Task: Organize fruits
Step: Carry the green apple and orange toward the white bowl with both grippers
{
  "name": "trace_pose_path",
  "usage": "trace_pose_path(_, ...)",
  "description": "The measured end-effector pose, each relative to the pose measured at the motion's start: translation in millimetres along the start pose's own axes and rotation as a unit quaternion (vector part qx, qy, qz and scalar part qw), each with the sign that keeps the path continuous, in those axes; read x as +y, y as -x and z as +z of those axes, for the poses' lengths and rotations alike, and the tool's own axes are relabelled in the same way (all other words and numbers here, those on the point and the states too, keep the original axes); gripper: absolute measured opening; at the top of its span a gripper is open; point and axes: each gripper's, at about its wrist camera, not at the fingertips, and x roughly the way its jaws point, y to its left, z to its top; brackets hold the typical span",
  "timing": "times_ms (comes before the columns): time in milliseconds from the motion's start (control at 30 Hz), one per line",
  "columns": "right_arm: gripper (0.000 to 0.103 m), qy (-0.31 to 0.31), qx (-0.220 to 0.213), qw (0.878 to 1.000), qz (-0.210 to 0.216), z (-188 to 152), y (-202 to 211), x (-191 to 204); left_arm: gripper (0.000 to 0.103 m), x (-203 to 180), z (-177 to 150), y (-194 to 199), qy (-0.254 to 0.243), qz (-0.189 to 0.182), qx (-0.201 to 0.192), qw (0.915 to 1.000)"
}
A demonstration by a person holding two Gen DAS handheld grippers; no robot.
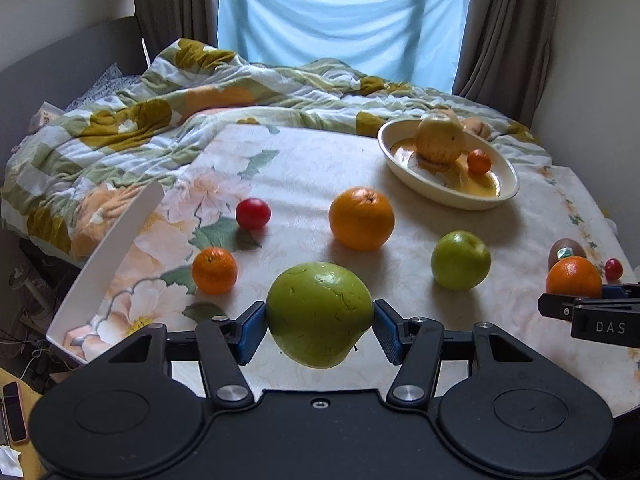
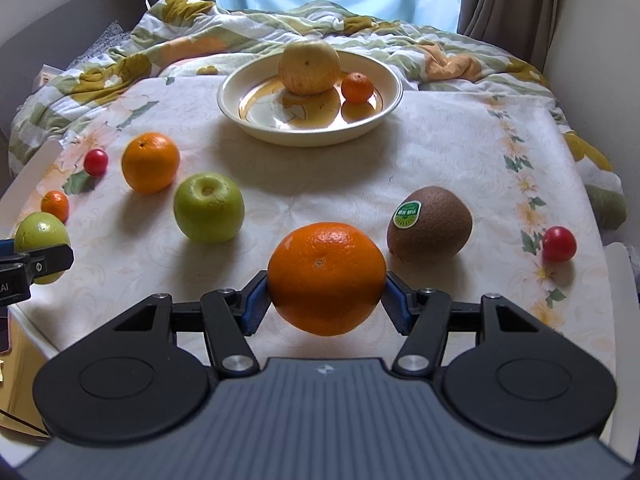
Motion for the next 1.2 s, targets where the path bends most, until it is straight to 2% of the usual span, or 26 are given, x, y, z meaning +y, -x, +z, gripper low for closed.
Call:
trace_pose_path(400, 0.074, 0.020, -0.020, 0.999, 0.027, 27, 48, -6, 0.062, -19, 36, 44, -0.009, -0.008, -0.025, 0.9996)
trace_pose_path(633, 0.074, 0.030, -0.050, 0.998, 0.038, 58, 68, -16, 0.062, -32, 76, 50, -0.022, -0.019, -0.048, 0.9984)
trace_pose_path(967, 0.074, 0.030, -0.080, 0.996, 0.032, 111, 67, -36, 0.062, -54, 139, 11, -0.042, -0.052, -0.054, 0.9963)
trace_pose_path(1200, 0.074, 0.002, -0.068, 0.997, 0.019, 138, 36, -49, 0.062, -66, 169, -43, -0.059, -0.071, -0.034, 0.9951)
